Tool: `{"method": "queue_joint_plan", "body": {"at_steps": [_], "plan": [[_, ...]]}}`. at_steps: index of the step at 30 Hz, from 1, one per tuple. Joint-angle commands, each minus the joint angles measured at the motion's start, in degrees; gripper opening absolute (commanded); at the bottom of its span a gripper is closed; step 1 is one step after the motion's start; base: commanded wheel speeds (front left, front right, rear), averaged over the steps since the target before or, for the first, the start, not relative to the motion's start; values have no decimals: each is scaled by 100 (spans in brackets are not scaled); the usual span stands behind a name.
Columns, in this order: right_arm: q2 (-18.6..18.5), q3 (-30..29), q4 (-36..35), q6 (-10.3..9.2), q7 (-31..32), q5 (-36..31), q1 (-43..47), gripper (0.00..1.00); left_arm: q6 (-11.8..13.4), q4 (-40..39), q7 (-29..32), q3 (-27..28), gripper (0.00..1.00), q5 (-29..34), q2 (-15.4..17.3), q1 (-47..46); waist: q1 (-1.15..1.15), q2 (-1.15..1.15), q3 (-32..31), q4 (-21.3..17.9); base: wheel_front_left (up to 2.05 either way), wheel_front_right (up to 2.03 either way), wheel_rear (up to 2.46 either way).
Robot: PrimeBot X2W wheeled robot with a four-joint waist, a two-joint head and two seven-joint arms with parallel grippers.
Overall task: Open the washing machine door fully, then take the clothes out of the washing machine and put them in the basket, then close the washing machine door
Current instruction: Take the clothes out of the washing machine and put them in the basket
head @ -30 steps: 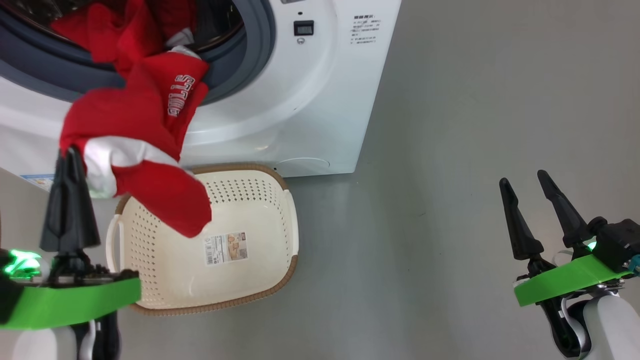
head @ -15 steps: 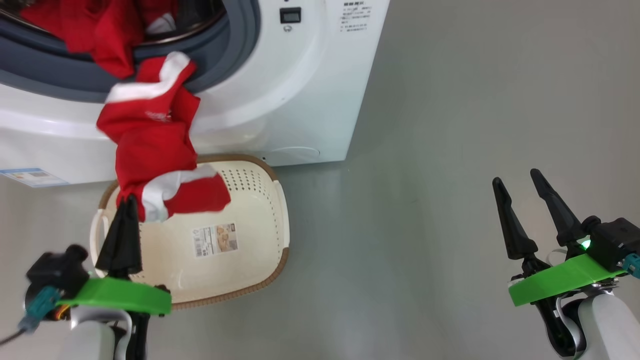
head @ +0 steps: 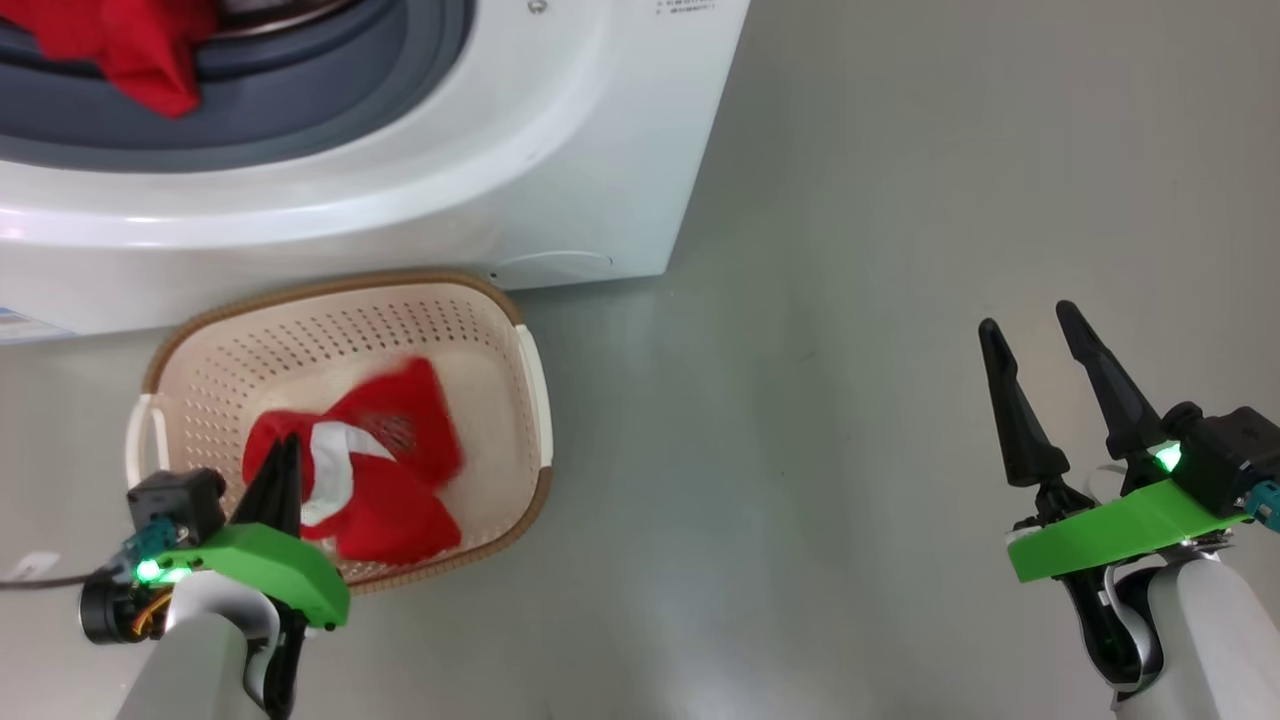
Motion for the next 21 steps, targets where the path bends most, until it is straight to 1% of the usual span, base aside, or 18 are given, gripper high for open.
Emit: {"method": "queue_joint_plan", "body": {"at_steps": [1,7,21], "plan": [[-25,117,-157,9,-42,-67,-12,100,-17,30,-48,126,0,14,218,-121,0,0,90,-45,0,0,0],[26,129,-205,9,-42,-102,-128,100,-17,867,-48,-109,0,-37,289,-656,0,0,362,-118,0,0,0],[153,263,-258,9,-42,-136,-394,100,-17,2160,-48,-636,0,-243,530,-1601,0,0,917,-308,0,0,0]]}}
